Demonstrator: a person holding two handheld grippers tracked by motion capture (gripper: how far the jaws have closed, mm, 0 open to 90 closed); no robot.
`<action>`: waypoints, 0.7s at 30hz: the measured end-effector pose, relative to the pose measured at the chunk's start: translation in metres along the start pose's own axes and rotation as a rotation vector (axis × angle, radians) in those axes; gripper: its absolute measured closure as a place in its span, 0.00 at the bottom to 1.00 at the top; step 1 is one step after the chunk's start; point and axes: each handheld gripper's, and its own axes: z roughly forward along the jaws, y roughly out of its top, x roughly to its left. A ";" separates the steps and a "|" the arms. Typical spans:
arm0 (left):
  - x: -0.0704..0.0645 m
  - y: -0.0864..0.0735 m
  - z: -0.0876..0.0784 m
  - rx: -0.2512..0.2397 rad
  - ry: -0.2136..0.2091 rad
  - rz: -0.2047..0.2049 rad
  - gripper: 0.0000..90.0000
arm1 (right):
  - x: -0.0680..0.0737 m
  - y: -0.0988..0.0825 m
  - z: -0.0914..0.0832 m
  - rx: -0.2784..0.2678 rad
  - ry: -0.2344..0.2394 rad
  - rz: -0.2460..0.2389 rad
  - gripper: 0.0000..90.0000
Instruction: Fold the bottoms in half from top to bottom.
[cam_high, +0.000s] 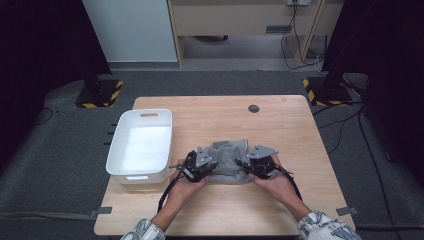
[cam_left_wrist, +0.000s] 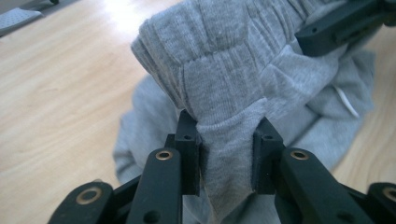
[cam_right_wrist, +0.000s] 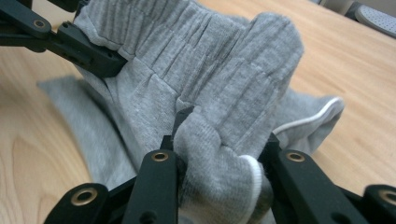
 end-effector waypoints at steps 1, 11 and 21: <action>-0.001 -0.003 0.001 0.005 -0.002 0.001 0.77 | 0.001 -0.003 0.000 0.003 -0.003 -0.008 0.78; -0.004 -0.004 0.019 0.037 0.004 -0.010 0.77 | 0.006 -0.021 0.004 -0.023 -0.040 -0.018 0.78; 0.013 0.014 0.059 0.012 0.046 -0.063 0.77 | -0.029 -0.014 0.020 0.004 -0.116 0.019 0.77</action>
